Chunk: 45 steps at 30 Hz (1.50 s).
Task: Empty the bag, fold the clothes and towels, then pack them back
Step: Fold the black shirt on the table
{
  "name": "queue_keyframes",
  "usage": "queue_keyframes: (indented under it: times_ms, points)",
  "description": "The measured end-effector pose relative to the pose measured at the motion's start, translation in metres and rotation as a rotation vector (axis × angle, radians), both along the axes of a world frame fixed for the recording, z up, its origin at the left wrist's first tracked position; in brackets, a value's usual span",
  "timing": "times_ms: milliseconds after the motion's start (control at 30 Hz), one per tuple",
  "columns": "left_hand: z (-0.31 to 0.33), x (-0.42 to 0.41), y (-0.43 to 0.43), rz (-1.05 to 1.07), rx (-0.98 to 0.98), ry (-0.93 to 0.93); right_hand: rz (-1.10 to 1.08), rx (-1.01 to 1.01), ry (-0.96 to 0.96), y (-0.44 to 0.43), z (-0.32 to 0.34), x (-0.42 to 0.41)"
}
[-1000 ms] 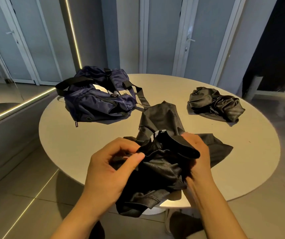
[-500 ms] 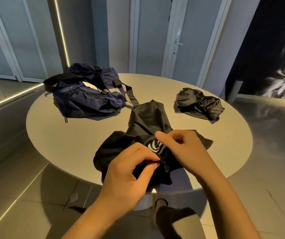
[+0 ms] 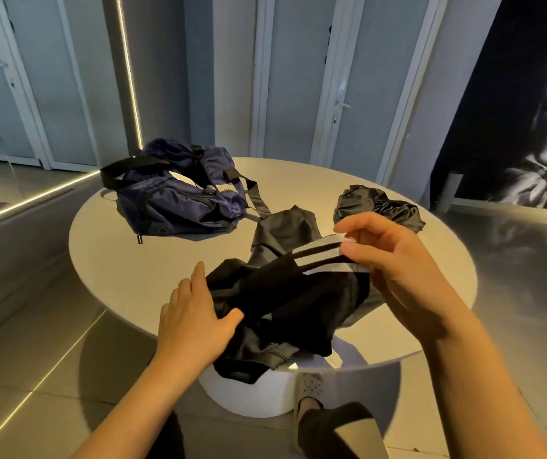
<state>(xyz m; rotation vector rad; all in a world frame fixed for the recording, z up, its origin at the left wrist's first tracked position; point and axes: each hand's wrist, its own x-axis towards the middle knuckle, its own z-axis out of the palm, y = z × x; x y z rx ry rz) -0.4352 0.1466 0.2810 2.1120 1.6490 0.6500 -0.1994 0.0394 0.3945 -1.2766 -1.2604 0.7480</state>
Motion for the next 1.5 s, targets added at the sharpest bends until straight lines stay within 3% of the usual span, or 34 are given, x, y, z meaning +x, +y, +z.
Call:
queue_keyframes:
  times_ms: [133,267,367,467,600,733,833,900,1000,1133,1200,1300,1500]
  points:
    - [0.007,-0.019,0.024,-0.072,-0.192,-0.106,-0.061,0.001,-0.057,-0.001,0.015,-0.001]
    - [0.017,-0.030,0.033,-0.146,-0.248,0.145,-0.137,0.057,0.058,0.000,0.031,0.000]
    - [0.018,-0.030,0.050,-0.099,-0.275,0.131,-0.214,0.110,0.101,0.010,0.036,0.002]
    - [0.027,-0.033,0.070,-0.139,-0.338,-0.049,-0.300,0.134,0.135,0.022,0.037,0.005]
    - [0.061,-0.033,0.082,-0.111,-0.336,-0.474,-0.320,0.132,0.205,0.034,0.052,0.018]
    - [0.123,-0.028,0.111,-0.204,-0.164,-0.686,-0.249,0.244,0.330,0.029,0.094,0.021]
    - [0.181,-0.014,0.130,-0.183,0.084,-0.842,0.022,0.365,0.479,0.018,0.137,0.012]
    - [0.212,0.005,0.138,-0.156,0.197,-0.802,0.172,0.424,0.471,0.022,0.163,-0.002]
    - [0.225,0.029,0.151,-0.102,0.233,-0.643,0.118,0.446,0.315,0.048,0.186,-0.019]
    - [0.204,0.031,0.105,-0.086,0.569,-0.854,0.019,0.341,0.261,0.080,0.185,-0.030]
    - [0.178,0.029,0.068,-0.200,0.517,-0.945,-0.004,0.311,0.287,0.091,0.180,-0.033]
    - [0.140,0.032,0.033,-0.298,0.443,-0.852,-0.005,0.302,0.377,0.102,0.177,-0.042]
    - [0.113,0.058,0.042,-0.112,0.397,-0.515,-0.009,0.347,0.476,0.109,0.182,-0.048]
